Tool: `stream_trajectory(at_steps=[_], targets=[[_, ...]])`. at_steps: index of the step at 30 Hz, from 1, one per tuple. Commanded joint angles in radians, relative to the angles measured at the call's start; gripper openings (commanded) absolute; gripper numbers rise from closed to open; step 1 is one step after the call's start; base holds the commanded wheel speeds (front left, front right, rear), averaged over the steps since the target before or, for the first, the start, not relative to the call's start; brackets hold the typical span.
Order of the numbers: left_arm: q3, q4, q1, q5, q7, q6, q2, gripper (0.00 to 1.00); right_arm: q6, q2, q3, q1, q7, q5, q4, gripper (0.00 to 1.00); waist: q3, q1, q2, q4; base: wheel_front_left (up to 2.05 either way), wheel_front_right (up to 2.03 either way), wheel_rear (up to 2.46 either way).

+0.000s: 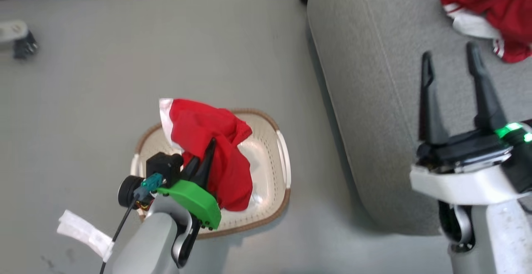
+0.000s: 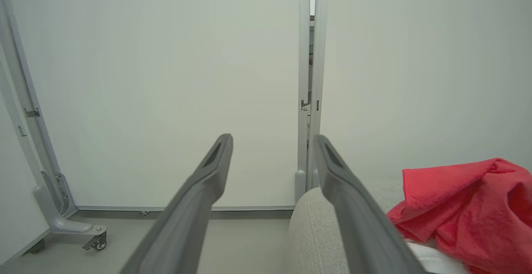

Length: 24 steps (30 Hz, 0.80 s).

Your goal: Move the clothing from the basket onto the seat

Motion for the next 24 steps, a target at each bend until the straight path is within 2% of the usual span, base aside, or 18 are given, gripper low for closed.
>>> stream_trajectory(at_steps=[1, 7, 14, 17, 24], targets=[[0.015, -0.024, 0.037, 0.019, -0.003, 0.001, -0.004, 0.0, -0.001, 0.002, 0.009, 0.037, -0.001, 0.005, 0.009, 1.0, -0.207, 0.0001, 0.0, 0.037, 0.0, 0.0, 0.0], [0.076, -0.113, 0.131, 0.034, -0.003, -0.001, -0.02, 0.0, -0.001, -0.02, 0.061, 0.125, -0.001, 0.014, 0.052, 1.0, -0.324, 0.0001, 0.0, 0.028, 0.0, 0.0, 0.0], [0.12, -0.213, 0.177, 0.056, -0.003, -0.003, -0.02, 0.0, -0.001, -0.035, 0.091, 0.184, -0.001, 0.035, 0.074, 1.0, -0.362, 0.0001, 0.0, 0.021, 0.0, 0.0, 0.0], [0.121, -0.251, 0.178, 0.066, -0.003, -0.005, -0.023, 0.0, -0.001, -0.043, 0.109, 0.198, -0.001, 0.04, 0.076, 1.0, -0.364, 0.0001, 0.0, 0.024, 0.0, 0.0, 0.0], [0.052, -0.339, 0.125, 0.073, 0.015, -0.009, -0.035, 0.0, -0.001, -0.057, 0.217, 0.202, -0.001, 0.042, 0.1, 1.0, -0.365, 0.0001, 0.0, 0.033, 0.0, 0.0, 0.0]])
